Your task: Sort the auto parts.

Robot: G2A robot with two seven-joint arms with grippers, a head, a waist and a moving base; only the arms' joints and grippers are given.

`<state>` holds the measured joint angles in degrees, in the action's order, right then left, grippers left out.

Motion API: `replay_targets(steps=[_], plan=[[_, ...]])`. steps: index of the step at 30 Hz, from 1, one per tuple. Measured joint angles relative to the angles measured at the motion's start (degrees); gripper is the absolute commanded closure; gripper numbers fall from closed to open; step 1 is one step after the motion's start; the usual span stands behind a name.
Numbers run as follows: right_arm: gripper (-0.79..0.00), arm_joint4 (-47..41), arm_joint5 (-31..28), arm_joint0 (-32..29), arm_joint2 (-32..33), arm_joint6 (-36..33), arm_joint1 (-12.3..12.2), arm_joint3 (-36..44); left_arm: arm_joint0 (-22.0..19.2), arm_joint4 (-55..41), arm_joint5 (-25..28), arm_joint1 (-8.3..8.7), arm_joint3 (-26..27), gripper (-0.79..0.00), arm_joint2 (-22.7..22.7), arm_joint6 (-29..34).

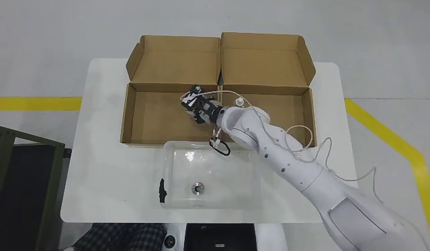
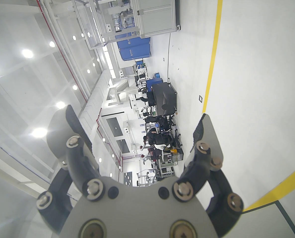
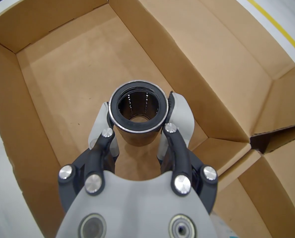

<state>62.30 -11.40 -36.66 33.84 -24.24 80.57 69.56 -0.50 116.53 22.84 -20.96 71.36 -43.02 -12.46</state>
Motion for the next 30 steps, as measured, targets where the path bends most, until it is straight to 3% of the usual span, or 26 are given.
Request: replay_targets(steps=[7, 18, 30], plan=[[-0.622, 1.2, -0.1, -0.5, 0.7, -0.6, 0.5, -0.5, 0.0, 0.0, 0.0, 0.0, 0.0, -0.785, 0.0, 0.0], [-0.742, 4.1, -3.0, -4.0, 5.8, -1.1, -0.9, 8.5, 0.0, 0.0, 0.0, 0.0, 0.0, -0.785, 0.0, 0.0], [-0.785, 10.8, -16.6, -15.0, 13.7, -2.8, -5.2, 26.9, 0.0, 0.0, 0.0, 0.0, 0.0, -0.785, 0.0, 0.0]])
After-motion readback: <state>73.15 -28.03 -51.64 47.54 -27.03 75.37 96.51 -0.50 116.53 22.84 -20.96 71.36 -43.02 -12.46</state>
